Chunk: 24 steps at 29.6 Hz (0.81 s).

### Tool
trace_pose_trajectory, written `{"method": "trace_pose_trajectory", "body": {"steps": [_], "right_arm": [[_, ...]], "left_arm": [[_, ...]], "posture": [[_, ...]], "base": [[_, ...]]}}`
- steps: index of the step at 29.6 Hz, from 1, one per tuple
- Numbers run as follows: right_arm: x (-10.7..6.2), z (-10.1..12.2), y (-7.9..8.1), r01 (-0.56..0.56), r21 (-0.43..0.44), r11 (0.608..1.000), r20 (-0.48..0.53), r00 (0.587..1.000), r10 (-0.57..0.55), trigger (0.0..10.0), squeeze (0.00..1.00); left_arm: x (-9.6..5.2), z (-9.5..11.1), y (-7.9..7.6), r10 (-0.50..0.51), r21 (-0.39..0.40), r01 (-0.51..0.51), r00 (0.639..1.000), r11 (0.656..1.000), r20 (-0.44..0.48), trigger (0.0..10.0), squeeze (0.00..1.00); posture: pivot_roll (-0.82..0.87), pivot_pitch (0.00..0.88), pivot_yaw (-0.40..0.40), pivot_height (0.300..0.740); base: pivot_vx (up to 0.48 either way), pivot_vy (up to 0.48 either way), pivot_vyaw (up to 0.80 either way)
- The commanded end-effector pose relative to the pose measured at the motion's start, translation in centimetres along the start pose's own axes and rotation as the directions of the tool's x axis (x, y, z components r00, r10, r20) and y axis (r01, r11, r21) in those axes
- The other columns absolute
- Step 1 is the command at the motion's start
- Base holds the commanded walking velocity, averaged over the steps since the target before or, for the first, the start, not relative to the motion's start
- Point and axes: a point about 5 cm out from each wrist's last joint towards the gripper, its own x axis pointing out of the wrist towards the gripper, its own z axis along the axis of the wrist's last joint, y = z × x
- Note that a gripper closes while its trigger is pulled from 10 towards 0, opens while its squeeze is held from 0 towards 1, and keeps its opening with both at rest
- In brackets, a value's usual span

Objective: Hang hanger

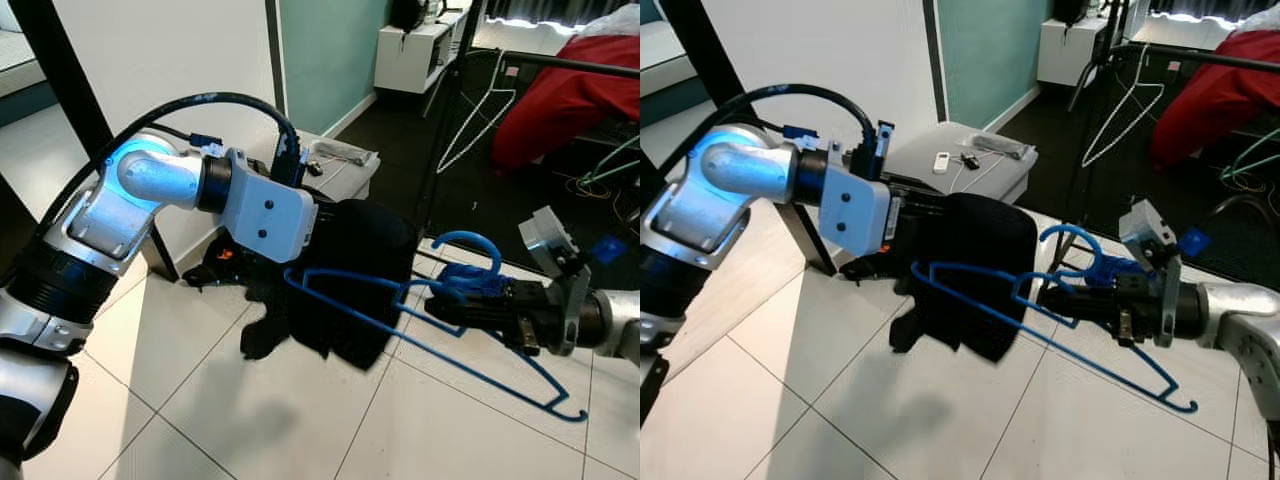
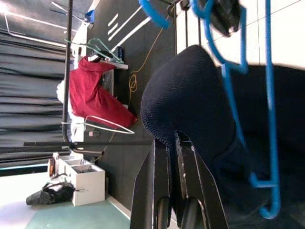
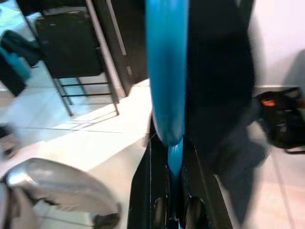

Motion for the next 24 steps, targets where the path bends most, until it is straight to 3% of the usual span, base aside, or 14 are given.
{"method": "trace_pose_trajectory", "body": {"steps": [1,14,24], "right_arm": [[0.0,0.0,-0.3,0.033,-0.022,0.999,-0.016,0.999,-0.033,10.0,0.0],[-0.7,0.3,-0.1,0.063,-0.054,0.997,-0.052,0.996,-0.065,10.0,0.0],[-1.1,1.4,0.5,0.056,-0.089,0.994,-0.051,0.997,-0.061,10.0,0.0]], "left_arm": [[-0.1,0.0,0.0,-0.004,0.003,0.004,1.0,1.0,0.003,10.0,0.0],[-0.3,0.0,-0.4,-0.008,-0.016,0.008,1.0,1.0,-0.005,10.0,0.0],[-0.8,-1.6,-1.0,-0.019,-0.02,0.017,0.995,1.0,-0.099,10.0,0.0]], "posture": [[-0.1,0.037,0.068,0.74],[-0.11,0.04,0.063,0.74],[-0.12,0.041,0.062,0.74]], "base": [[0.0,0.0,0.0],[0.0,0.0,0.0],[0.0,0.0,0.0]]}}
